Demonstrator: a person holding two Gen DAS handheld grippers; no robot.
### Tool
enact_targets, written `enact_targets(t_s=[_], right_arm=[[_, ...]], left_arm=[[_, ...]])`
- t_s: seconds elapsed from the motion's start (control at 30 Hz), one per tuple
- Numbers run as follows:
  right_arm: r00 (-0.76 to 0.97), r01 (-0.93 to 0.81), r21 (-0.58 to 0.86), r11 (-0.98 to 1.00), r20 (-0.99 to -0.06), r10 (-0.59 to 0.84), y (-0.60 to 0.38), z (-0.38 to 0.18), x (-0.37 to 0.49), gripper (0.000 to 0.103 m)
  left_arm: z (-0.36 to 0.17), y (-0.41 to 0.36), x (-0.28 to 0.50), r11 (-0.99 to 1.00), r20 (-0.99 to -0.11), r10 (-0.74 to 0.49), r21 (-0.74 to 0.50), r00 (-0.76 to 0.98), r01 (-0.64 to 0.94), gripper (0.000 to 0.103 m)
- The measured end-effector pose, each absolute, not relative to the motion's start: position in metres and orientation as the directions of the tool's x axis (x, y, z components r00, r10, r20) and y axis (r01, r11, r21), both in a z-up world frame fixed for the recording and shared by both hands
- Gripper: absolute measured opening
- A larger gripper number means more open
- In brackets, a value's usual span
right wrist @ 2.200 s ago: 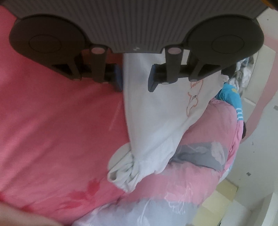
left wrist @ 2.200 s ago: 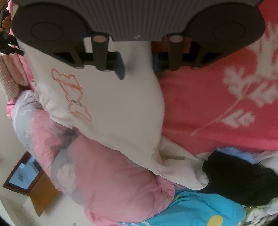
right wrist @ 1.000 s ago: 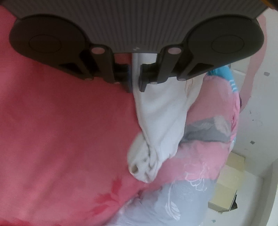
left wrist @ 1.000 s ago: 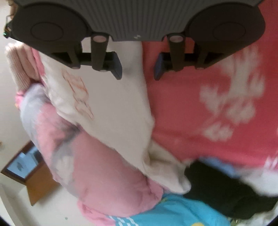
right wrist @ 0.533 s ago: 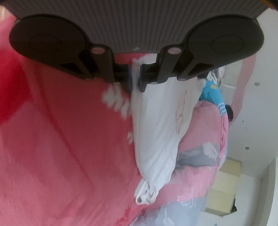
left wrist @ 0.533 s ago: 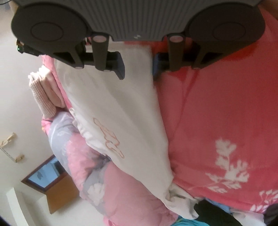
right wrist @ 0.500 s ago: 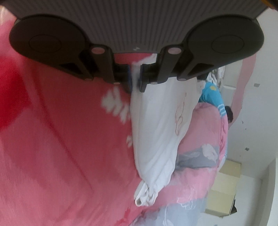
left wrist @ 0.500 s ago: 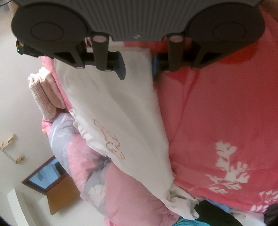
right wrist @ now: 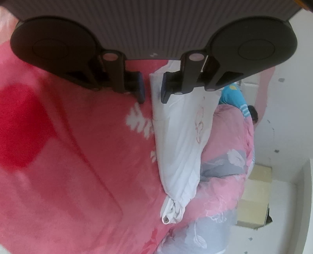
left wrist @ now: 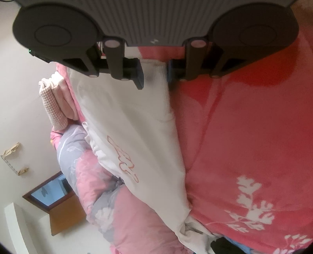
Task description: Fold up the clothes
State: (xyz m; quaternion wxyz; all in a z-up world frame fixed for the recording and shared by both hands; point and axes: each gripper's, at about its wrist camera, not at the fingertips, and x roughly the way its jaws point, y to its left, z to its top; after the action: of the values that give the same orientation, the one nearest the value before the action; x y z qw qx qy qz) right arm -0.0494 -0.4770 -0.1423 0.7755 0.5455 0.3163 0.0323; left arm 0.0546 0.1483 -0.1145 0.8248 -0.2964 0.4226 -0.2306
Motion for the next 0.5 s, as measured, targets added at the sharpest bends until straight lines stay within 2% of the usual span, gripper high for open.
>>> enact_targets(t_s=[0.07, 0.13, 0.27, 0.33, 0.37, 0.5], right_arm=[[0.789, 0.291, 0.862, 0.414, -0.461, 0.406, -0.474, -0.142, -0.042, 0.019], [0.78, 0.281, 0.857, 0.433, -0.466, 0.417, -0.469, -0.141, -0.036, 0.019], [0.769, 0.251, 0.828, 0.501, -0.485, 0.416, -0.456, -0.133, -0.034, 0.019], [0.775, 0.25, 0.81, 0.53, -0.496, 0.392, -0.452, -0.127, -0.037, 0.007], [0.778, 0.249, 0.801, 0.545, -0.501, 0.38, -0.45, -0.124, -0.039, 0.006], [0.827, 0.216, 0.813, 0.541, -0.446, 0.341, -0.452, -0.107, -0.059, 0.004]], left_arm=[[-0.114, 0.143, 0.055, 0.731, -0.566, -0.619, -0.669, 0.544, 0.136, 0.02], [-0.113, 0.139, 0.054, 0.75, -0.581, -0.601, -0.648, 0.55, 0.135, 0.009], [-0.108, 0.136, 0.052, 0.762, -0.584, -0.585, -0.634, 0.563, 0.134, 0.006], [-0.104, 0.141, 0.051, 0.736, -0.566, -0.604, -0.665, 0.56, 0.122, 0.006], [-0.102, 0.145, 0.049, 0.721, -0.554, -0.617, -0.682, 0.559, 0.119, 0.006], [-0.089, 0.159, 0.038, 0.676, -0.508, -0.658, -0.724, 0.556, 0.138, 0.005]])
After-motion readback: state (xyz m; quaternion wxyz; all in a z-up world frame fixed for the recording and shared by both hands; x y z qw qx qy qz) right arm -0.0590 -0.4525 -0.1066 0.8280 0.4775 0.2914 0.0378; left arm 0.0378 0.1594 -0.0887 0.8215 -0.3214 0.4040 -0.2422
